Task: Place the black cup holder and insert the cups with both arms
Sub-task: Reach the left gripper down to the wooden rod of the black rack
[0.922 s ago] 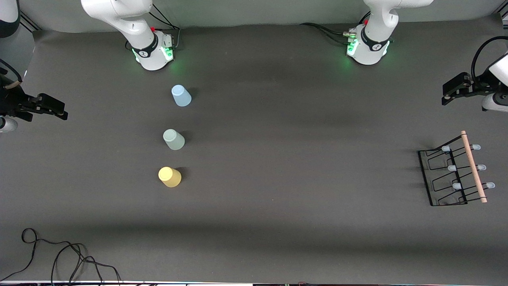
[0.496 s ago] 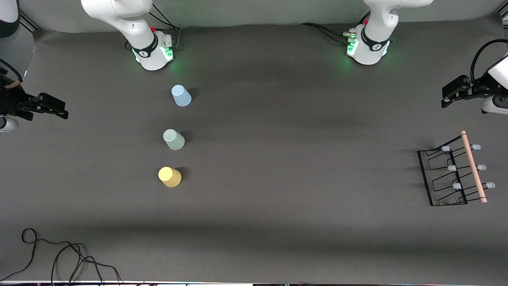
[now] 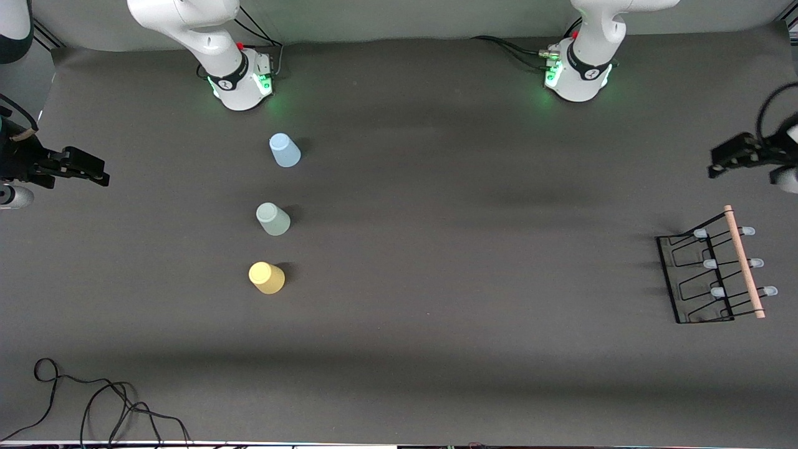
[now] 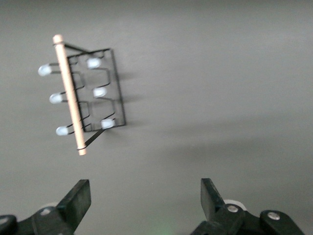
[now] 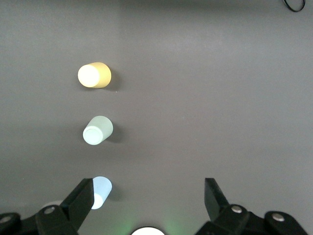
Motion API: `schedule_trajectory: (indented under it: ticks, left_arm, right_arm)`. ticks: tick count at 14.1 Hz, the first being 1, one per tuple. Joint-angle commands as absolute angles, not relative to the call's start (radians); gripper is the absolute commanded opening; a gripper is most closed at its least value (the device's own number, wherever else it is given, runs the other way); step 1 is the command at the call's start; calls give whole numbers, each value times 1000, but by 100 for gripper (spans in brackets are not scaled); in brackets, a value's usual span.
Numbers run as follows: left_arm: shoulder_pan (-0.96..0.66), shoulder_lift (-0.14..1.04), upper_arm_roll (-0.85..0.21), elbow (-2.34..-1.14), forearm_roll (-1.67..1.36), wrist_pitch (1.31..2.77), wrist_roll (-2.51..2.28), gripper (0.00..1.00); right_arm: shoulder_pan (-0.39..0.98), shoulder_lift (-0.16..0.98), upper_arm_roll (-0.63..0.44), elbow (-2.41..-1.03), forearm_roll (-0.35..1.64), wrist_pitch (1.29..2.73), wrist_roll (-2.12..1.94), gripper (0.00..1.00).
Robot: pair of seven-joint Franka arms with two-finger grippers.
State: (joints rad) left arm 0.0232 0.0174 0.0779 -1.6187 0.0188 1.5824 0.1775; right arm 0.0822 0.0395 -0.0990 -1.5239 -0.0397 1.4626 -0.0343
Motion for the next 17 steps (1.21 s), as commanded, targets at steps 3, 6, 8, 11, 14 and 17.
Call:
schedule_trajectory:
  ticks: [3,6,8,11,14,17]
  left_arm:
    - [150,150,77,-1623,15,1732,201,100]
    - [205,233,77,-1624,15,1818,270,100]
    - [225,297,78,-1624,18,1860,275,100]
    - [255,371,77,-1626,28,1950,278,100]
    - [256,397,77,-1650,26,1960,276,92]
    - [256,397,77,-1707,26,2000,278,77]
  right_arm:
    - [83,28,-100,-1539,-51,1453,-51,100]
    - [83,28,-100,-1537,-52,1454,-51,100]
    - [83,28,-100,-1539,-52,1454,-51,100]
    - [83,29,-100,-1539,-52,1454,-51,100]
    - [83,29,-100,-1537,-52,1454,-51,100]
    - [83,29,-100,-1537,-52,1454,-51,100]
